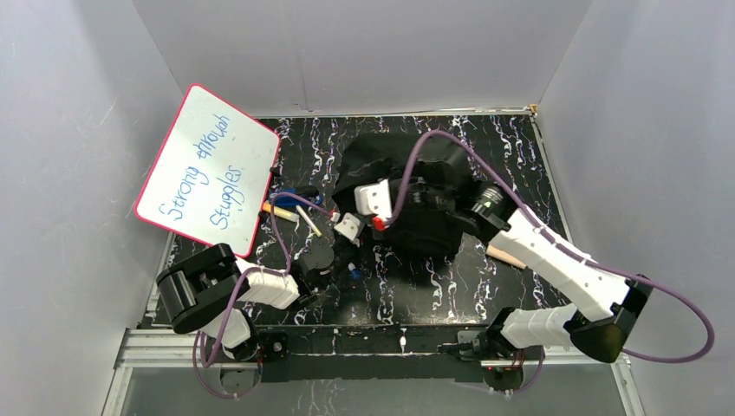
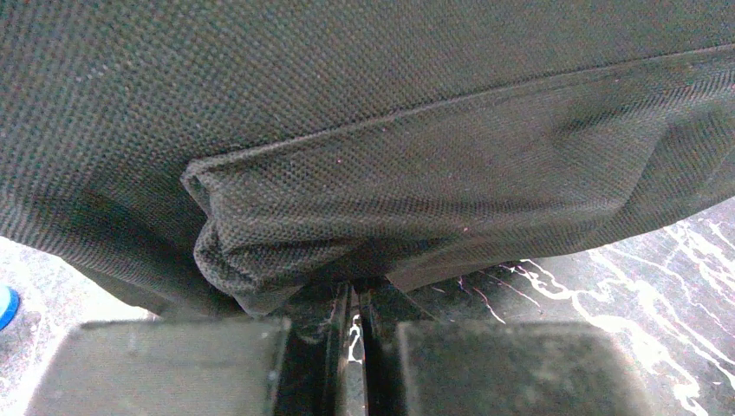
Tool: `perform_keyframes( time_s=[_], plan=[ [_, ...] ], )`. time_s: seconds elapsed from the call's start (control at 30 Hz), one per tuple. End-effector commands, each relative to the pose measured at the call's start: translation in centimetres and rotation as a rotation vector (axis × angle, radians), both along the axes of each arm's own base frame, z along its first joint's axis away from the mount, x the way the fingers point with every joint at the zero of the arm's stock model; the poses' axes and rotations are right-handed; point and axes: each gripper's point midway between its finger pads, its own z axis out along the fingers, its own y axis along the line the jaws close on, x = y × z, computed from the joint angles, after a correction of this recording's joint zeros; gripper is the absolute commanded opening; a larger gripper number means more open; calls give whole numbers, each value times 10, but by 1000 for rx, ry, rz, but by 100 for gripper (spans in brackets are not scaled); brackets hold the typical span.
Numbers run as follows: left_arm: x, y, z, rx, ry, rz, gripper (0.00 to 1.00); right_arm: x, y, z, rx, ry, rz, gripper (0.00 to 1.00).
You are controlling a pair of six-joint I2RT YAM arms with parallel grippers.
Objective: Pack the student bag
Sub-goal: Unzip the student bag at the center of the board.
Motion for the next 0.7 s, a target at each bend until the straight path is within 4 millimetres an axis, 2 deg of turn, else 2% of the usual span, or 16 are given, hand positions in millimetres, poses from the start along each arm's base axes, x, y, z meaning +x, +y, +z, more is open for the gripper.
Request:
perform_keyframes(
  time_s=[0.0, 0.1, 0.37, 0.67],
  plan=[
    [0, 1, 15, -53, -21, 2, 0, 22, -1, 4, -101, -156, -129, 87],
    [0, 0, 13, -52, -16, -4, 0, 32, 3, -8, -187, -224, -195, 87],
    [-2, -1, 11, -48, -12, -14, 0, 51, 6, -4, -241, -343, -310, 87],
    [-3, -2, 11, -50, -13, -24, 0, 76, -3, -15, -366, -431, -421, 86]
  ],
)
